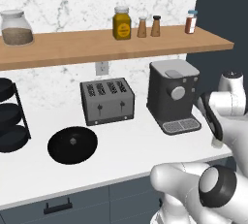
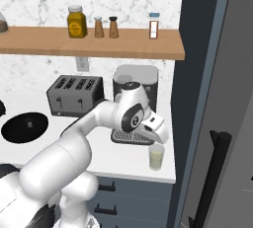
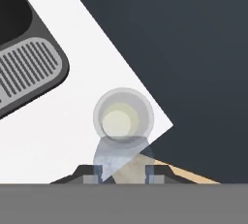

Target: Grab a lemon wedge from the fridge and one ice cube from the ice bowl, and put them in the glass of lemonade.

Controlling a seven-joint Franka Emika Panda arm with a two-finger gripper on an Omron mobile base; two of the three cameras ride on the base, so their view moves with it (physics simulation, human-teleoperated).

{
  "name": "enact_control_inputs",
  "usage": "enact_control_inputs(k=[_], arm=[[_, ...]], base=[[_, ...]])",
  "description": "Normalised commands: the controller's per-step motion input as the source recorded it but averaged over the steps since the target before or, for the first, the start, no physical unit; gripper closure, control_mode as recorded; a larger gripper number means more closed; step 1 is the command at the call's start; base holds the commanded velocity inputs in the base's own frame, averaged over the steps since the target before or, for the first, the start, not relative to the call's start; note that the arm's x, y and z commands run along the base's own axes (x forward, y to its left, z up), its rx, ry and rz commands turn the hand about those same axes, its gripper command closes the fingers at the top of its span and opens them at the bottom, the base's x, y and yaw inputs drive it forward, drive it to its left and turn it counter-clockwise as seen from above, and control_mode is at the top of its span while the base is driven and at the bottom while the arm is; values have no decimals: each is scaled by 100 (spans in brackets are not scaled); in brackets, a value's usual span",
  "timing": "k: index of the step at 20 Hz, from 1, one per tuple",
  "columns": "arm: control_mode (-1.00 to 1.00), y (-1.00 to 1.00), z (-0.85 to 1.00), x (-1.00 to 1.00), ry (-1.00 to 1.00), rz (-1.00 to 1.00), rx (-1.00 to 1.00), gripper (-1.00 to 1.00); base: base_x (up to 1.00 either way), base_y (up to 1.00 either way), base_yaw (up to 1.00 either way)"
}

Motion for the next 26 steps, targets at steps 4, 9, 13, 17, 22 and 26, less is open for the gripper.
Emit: enact_control_inputs(k=[4,9,13,17,22,26], arm=[[-100,-9,0,0,0,0,0,100],[-100,-14,0,0,0,0,0,100],[-100,-1,0,0,0,0,0,100],[-100,0,-6,1,0,0,0,100],[-100,6,-16,2,-1,0,0,100],[-100,10,-36,18,-5,0,-4,100]], base=[[0,0,0],[0,0,0],[0,0,0],[0,0,0],[0,0,0],[0,0,0]])
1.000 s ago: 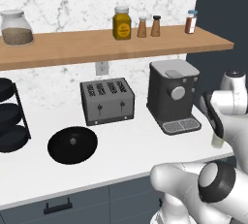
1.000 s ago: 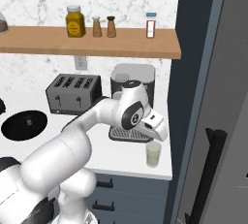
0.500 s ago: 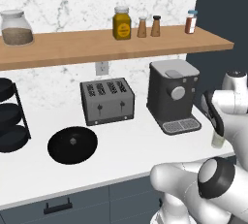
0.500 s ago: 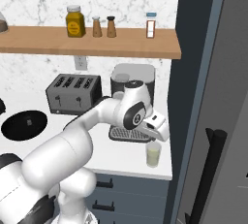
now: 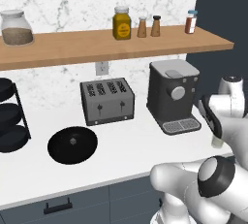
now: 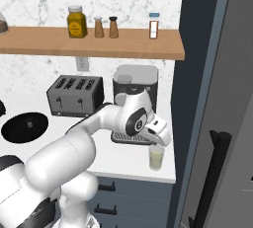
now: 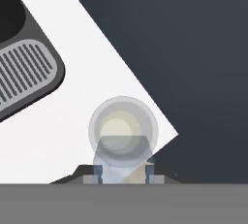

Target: Grab a lemon wedge from the fridge and one ice cube from the ice bowl, and put them in the glass of lemonade.

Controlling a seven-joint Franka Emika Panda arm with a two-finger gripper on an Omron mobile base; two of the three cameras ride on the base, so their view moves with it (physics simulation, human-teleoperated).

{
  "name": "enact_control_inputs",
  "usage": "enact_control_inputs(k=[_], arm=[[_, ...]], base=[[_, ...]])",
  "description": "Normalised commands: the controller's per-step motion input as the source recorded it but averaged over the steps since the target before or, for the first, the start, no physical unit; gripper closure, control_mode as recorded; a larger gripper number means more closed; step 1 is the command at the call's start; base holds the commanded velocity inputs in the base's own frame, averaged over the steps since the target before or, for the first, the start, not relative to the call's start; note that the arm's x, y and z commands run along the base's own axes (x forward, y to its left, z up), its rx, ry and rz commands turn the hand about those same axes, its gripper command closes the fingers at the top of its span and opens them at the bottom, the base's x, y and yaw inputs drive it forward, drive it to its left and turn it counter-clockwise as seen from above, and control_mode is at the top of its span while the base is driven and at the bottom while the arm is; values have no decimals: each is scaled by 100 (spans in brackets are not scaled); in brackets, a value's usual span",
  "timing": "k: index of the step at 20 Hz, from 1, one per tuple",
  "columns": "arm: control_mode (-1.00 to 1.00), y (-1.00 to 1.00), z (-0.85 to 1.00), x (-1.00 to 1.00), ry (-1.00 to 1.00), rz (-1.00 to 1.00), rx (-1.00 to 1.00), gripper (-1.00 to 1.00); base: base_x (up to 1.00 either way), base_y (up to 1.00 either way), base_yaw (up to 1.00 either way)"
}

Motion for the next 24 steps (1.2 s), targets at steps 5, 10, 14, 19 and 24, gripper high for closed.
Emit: enact_control_inputs(k=[5,10,14,19,24], arm=[[-100,0,-44,21,-3,0,0,100],[-100,-6,-19,8,-7,-2,0,100],[-100,-13,6,-2,-10,-5,2,100],[-100,-14,0,0,0,-1,0,100],[-100,0,-1,0,0,0,0,100]], base=[[0,0,0],[0,0,0],[0,0,0],[0,0,0],[0,0,0]])
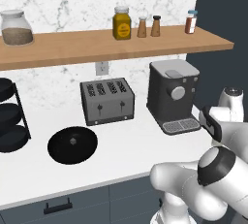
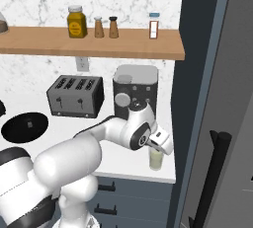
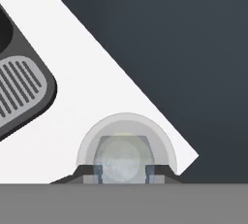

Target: Grab a lemon wedge from the fridge and one ice cube from the ice bowl, and put them in the glass of lemonade.

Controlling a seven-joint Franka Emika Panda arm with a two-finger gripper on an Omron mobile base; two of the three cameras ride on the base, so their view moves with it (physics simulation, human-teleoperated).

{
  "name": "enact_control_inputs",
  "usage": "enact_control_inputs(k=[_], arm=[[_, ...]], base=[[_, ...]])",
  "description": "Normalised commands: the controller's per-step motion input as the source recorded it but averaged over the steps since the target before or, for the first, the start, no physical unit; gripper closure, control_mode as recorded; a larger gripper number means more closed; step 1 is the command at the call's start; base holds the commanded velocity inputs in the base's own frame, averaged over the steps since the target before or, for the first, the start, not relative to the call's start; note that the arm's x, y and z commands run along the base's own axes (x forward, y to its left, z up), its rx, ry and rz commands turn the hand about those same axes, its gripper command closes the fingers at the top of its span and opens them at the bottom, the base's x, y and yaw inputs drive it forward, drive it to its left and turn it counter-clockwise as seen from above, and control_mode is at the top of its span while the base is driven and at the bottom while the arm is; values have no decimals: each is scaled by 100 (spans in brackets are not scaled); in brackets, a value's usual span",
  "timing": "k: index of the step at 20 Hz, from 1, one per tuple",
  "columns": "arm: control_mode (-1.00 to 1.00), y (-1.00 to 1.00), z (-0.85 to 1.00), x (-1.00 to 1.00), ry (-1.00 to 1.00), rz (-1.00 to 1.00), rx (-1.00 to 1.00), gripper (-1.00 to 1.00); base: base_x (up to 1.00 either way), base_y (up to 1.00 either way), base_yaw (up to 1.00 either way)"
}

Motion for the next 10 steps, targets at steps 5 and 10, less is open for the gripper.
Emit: enact_control_inputs(k=[5,10], arm=[[-100,0,-17,0,0,0,0,100],[-100,0,0,0,0,0,0,-100]], base=[[0,0,0],[0,0,0]])
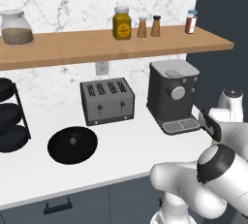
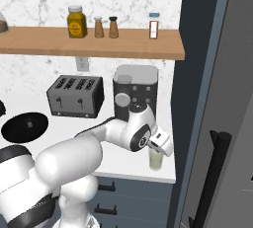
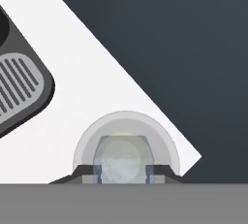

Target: Grab a lemon wedge from the fridge and one ice cube from the ice bowl, and put them in the glass of lemonade.

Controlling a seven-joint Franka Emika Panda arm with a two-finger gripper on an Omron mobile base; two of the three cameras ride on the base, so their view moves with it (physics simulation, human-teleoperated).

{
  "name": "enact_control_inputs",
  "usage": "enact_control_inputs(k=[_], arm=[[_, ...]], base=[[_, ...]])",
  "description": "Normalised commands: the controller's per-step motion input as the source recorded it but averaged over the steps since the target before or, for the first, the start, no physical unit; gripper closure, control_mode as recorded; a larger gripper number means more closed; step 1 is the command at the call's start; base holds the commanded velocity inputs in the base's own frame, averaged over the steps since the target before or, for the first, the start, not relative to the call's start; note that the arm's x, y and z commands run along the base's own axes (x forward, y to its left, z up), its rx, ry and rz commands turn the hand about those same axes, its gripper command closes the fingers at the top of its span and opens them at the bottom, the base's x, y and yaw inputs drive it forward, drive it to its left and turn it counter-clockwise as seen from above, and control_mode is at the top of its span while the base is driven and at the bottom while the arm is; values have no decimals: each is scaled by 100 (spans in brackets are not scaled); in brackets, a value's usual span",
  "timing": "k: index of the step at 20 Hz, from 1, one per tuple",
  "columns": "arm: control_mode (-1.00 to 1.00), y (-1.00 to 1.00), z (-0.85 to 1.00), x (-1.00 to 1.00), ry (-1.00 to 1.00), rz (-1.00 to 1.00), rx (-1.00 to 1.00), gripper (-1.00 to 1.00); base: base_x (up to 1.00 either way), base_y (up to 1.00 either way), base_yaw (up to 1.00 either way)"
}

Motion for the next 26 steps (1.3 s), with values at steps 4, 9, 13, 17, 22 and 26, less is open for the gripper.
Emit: enact_control_inputs(k=[4,9,13,17,22,26], arm=[[-100,0,0,0,0,0,0,-100],[-100,0,0,0,0,0,0,-100],[-100,-2,0,0,0,0,0,-100],[-100,-8,2,-1,0,0,0,-100],[-100,-25,39,-17,-9,0,5,-100],[-100,-10,80,-21,-18,0,2,-100]], base=[[0,0,0],[0,0,0],[0,0,0],[0,0,0],[0,0,0],[0,0,0]])
